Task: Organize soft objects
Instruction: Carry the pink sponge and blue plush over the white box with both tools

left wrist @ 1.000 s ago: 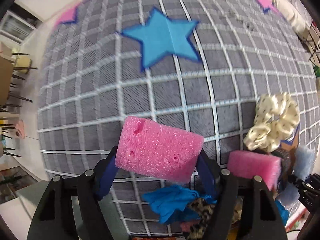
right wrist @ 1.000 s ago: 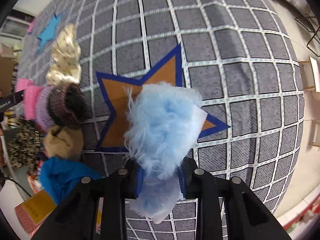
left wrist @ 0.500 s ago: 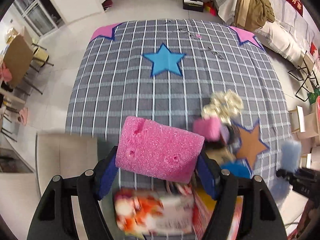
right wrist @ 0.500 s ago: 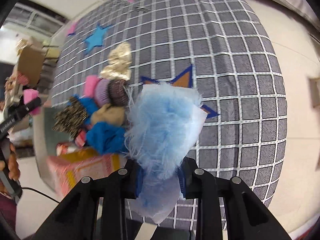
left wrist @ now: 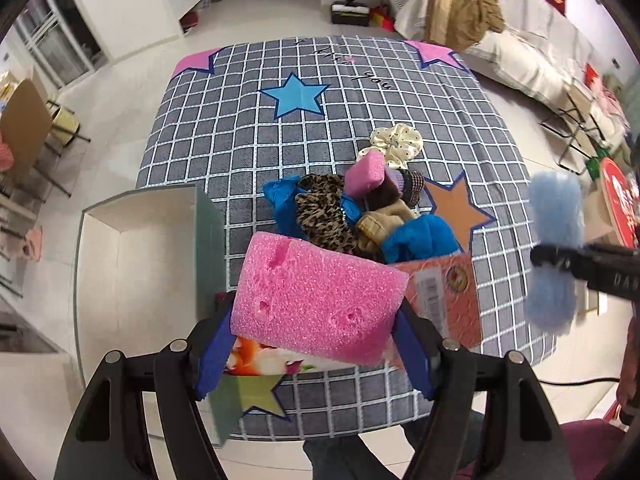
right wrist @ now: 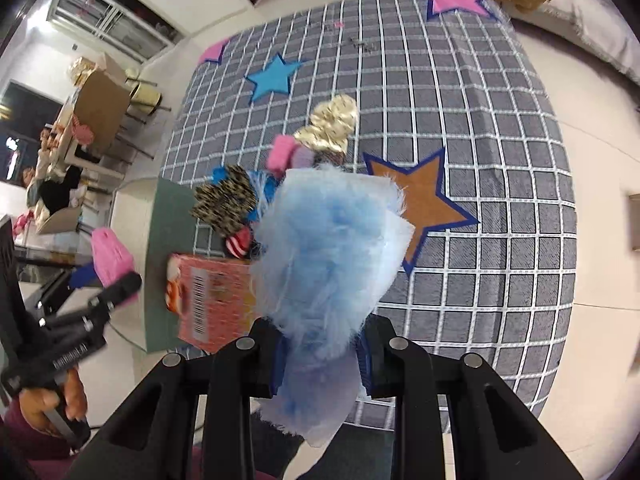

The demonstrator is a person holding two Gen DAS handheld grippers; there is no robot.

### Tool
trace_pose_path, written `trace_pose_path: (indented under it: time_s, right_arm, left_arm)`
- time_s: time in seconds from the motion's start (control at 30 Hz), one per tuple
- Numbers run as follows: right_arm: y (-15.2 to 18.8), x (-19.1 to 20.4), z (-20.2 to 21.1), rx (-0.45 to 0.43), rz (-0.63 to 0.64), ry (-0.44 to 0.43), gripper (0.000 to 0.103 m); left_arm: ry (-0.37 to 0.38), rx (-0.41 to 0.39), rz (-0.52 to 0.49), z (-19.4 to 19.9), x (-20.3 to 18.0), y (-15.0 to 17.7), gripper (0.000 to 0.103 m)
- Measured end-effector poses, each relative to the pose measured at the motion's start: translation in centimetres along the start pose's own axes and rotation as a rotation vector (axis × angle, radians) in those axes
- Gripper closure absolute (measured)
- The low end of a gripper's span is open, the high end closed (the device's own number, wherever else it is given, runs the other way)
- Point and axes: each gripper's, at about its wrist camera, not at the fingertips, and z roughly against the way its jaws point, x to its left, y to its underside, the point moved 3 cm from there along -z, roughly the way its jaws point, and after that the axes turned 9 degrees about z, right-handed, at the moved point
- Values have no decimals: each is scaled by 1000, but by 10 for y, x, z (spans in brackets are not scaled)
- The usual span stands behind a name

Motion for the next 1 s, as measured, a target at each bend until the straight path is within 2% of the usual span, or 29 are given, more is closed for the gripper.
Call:
trace_pose_path:
  time_s: [0.13, 0.33, 0.57, 0.83, 1.0]
  right_arm:
    - [5, 43, 13, -59, 0, 10, 73]
    - [-6, 100, 18, -89, 76, 12, 73]
    - [-21, 162, -6, -15, 222, -1, 73]
    - [-32, 238, -37, 68, 450, -25, 73]
    - [-30, 267, -50, 98, 535, -37, 73]
  left_arm:
    - [-17, -34, -19, 12, 33, 6, 27]
    - [-29, -83, 38, 27, 89, 11, 27]
    - [-31, -97, 187, 27, 141, 26, 27]
    - [-55, -83, 368, 19, 194, 53, 27]
    - [-66, -74, 420, 16, 209, 65, 27]
